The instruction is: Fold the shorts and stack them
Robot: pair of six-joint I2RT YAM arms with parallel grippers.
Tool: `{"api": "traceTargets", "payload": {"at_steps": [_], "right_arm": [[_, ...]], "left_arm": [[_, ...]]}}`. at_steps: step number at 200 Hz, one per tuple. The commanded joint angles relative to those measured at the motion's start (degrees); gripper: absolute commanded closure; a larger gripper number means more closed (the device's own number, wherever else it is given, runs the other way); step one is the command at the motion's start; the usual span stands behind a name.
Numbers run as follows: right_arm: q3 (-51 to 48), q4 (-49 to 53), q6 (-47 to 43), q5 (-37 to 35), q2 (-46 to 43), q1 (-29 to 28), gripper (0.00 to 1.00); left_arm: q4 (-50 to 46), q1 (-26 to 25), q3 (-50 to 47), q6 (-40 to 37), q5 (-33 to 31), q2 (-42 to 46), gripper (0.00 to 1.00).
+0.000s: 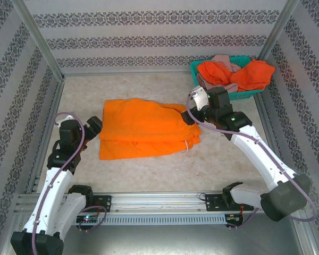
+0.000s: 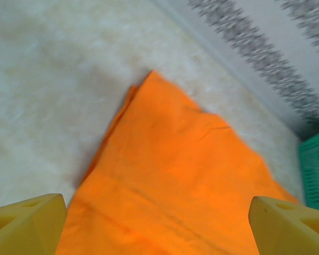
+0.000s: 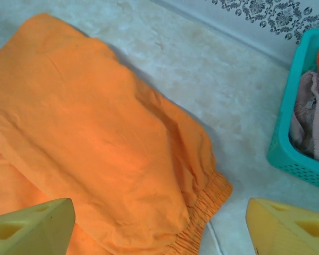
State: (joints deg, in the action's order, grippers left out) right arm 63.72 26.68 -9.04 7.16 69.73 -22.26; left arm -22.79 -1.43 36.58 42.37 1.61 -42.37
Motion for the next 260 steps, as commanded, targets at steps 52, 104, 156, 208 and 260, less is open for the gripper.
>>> {"api": "traceTargets", "payload": {"at_steps": [52, 104, 156, 208, 260], "right_arm": [[-2.1, -2.2, 1.5, -1.7, 5.0, -0.2, 0.16], [-4.8, -2.3, -0.4, -3.2, 4.2, -0.2, 0.15], [-6.3, -2.6, -2.6, -5.3, 4.4, -0.3, 0.15], [-6.7, 0.6, -8.3, -8.8, 7.5, 0.7, 0.09], [-8.1, 4.4, -14.8, -12.2, 12.2, 2.6, 0.12]], "left_arm": [[2.4, 0.6, -0.5, 6.9, 0.7, -19.2, 0.27], [8.8, 0.9, 1.1, 7.3, 2.6, -30.5, 0.31], [15.6, 1.0, 1.8, 7.0, 4.2, -37.3, 0.40], [18.1, 1.2, 4.0, 5.9, 5.5, -40.4, 0.72], [16.5, 1.4, 7.2, 4.9, 6.7, -36.5, 0.99]]}}
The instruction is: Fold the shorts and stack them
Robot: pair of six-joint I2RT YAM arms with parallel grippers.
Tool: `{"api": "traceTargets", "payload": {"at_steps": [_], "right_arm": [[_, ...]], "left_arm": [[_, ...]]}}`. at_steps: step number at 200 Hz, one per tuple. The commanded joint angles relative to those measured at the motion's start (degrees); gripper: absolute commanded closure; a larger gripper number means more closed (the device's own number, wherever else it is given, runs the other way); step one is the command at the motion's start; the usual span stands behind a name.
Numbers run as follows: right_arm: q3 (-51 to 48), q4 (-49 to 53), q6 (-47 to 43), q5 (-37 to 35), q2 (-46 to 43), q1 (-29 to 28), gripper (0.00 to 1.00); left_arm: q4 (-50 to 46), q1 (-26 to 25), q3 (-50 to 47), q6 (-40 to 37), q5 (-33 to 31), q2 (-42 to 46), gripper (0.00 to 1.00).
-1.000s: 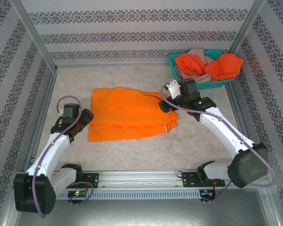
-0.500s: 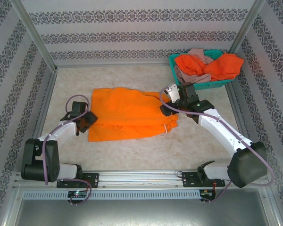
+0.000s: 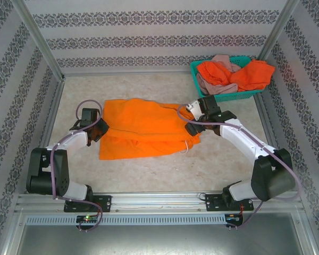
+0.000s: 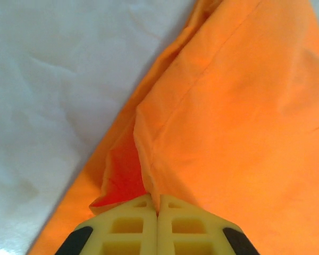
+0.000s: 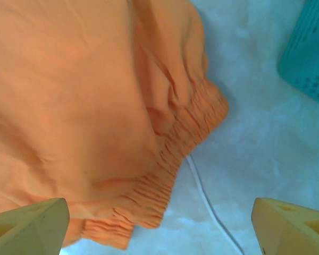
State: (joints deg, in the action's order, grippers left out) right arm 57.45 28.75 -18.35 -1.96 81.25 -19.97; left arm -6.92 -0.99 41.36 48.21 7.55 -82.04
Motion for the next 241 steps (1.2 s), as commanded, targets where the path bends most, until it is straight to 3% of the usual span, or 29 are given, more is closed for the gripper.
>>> {"api": "traceTargets", "payload": {"at_steps": [1, 24, 65, 92, 135, 171, 241], "right_arm": [[-2.0, 2.3, -5.8, -3.1, 0.7, 0.3, 0.12], [-4.0, 1.2, -10.4, -3.8, 2.0, 0.0, 0.19], [-5.7, -1.2, -14.7, -2.8, 4.4, -1.0, 0.21], [-5.0, -3.4, -15.1, -4.7, 7.3, -1.1, 0.31], [-3.9, -5.6, -15.0, -3.7, 11.6, -1.2, 0.56], [-3.2, -7.1, -12.3, -4.5, 8.5, -1.2, 1.00], [1.9, 1.1, -9.0, -5.6, -11.4, -5.1, 1.00]], "left_arm": [[0.6, 1.0, 2.5, -1.0, 0.8, 3.3, 0.99], [-0.1, 1.0, 3.3, -1.5, 0.6, 5.5, 0.99], [0.3, 1.0, 3.1, -1.5, 0.5, 6.1, 0.99], [1.1, 1.0, 3.1, -1.1, 1.5, 5.6, 0.99], [1.7, 1.0, 3.6, -1.9, 1.9, 5.2, 1.00], [-0.8, 1.3, 6.1, -4.0, 0.2, 8.0, 1.00], [-14.1, 3.4, 21.1, -10.8, -5.3, 19.9, 1.00]]}}
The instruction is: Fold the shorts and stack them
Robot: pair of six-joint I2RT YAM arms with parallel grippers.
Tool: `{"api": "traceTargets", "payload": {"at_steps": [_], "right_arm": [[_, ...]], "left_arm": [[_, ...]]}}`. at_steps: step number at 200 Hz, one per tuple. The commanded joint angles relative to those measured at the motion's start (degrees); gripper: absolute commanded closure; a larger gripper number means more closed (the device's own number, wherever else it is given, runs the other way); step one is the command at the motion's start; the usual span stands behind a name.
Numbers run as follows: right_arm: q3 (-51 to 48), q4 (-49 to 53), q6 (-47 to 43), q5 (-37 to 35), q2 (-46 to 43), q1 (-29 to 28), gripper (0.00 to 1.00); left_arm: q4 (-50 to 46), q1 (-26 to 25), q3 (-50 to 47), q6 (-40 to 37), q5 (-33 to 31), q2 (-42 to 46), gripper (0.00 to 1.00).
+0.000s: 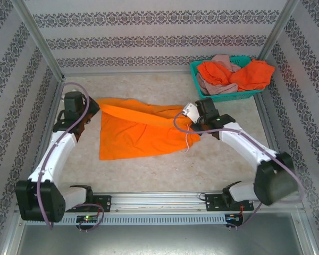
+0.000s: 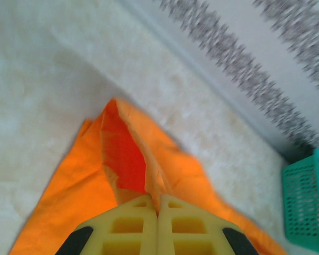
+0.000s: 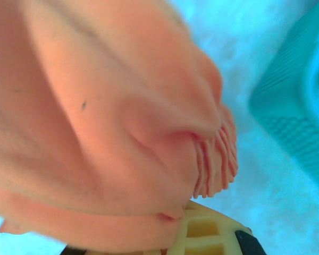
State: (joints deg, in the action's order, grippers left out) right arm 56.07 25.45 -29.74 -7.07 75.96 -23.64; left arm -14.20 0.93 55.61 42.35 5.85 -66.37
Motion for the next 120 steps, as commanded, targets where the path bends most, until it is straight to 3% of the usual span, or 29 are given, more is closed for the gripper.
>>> {"api": "traceTargets", "payload": {"at_steps": [1, 76, 120], "right_arm": [[3.4, 4.6, 2.4, -0.4, -6.4, -1.5, 1.00], [19.9, 20.2, 8.1, -1.4, -16.3, -9.5, 1.00], [31.4, 25.8, 13.1, -2.8, -8.9, -9.6, 1.00]], "left_arm": [[-7.0, 1.4, 7.2, -5.1, -3.7, 4.4, 1.00], [-19.5, 2.0, 28.3, -10.9, -7.7, 9.2, 1.00], [-18.7, 2.0, 36.4, -13.4, -9.5, 2.3, 1.00]]}}
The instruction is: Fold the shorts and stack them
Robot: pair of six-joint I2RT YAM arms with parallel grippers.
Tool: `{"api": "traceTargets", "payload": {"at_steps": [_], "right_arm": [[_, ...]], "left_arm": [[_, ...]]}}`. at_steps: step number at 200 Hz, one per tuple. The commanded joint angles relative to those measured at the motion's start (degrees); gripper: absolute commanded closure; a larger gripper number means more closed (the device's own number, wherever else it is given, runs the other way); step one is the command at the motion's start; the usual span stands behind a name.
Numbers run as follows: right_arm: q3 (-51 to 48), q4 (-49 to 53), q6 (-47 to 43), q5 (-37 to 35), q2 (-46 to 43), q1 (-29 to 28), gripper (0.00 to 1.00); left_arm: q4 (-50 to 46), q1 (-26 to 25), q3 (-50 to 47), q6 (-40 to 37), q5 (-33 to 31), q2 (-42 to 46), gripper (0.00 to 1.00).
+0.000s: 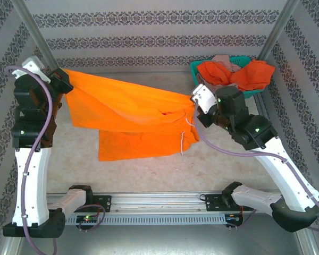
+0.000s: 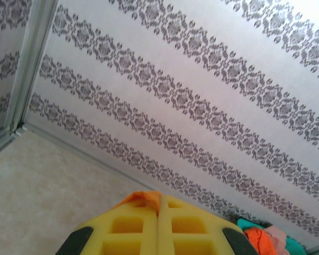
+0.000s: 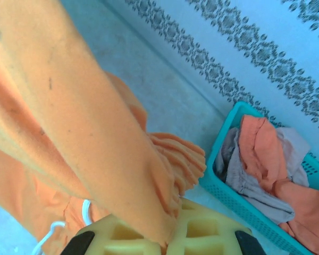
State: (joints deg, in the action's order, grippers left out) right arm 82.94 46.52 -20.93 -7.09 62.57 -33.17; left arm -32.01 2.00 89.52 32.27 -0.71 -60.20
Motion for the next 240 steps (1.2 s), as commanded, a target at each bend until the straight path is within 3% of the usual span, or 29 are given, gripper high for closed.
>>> {"api": "traceTargets", "payload": {"at_steps": [1, 35, 87, 108, 117, 131, 142, 162, 179, 209, 240], "right_arm": [[4.7, 4.8, 4.4, -2.9, 4.8, 0.0, 1.00], [8.3, 3.8, 8.1, -1.7, 14.7, 5.7, 1.00], [18.5, -2.4, 16.1, 1.9, 34.8, 13.7, 0.99], [31.1, -0.5, 21.7, 2.2, 47.1, 16.5, 0.84], [38.2, 1.3, 23.8, 2.1, 52.5, 17.3, 0.61], [50.1, 5.2, 27.4, 2.8, 59.4, 18.2, 0.51], [57.0, 7.7, 29.8, 2.9, 63.0, 18.7, 0.35], [60.5, 8.9, 31.3, 4.0, 63.4, 18.7, 0.17], [53.7, 6.5, 31.4, 6.7, 58.7, 18.6, 0.13], [31.1, -4.2, 34.7, 14.7, 46.3, 18.3, 0.11], [11.7, -13.2, 38.9, 23.7, 38.6, 16.4, 0.09]], "left_arm": [[-0.7, 0.9, 2.5, -3.3, -2.9, -4.0, 1.00], [6.4, 1.0, 3.4, -4.4, -3.8, -13.3, 1.00], [19.2, 1.9, 10.0, -2.9, -2.5, -37.8, 1.00], [18.6, 1.9, 21.0, -1.5, -0.4, -49.2, 1.00], [17.8, 1.9, 26.5, -0.4, 0.9, -54.0, 0.86], [18.0, 1.9, 33.9, 0.5, 3.2, -60.4, 0.54], [16.5, 2.0, 39.8, 1.6, 4.8, -64.0, 0.23], [12.0, 1.8, 45.8, 2.4, 8.0, -65.3, 0.04], [11.4, 1.4, 39.7, 1.7, 8.7, -59.8, 0.00], [19.1, 1.2, 11.4, 4.4, 9.1, -41.1, 0.00], [24.5, -0.4, -14.6, 10.2, 13.9, -24.6, 0.00]]}}
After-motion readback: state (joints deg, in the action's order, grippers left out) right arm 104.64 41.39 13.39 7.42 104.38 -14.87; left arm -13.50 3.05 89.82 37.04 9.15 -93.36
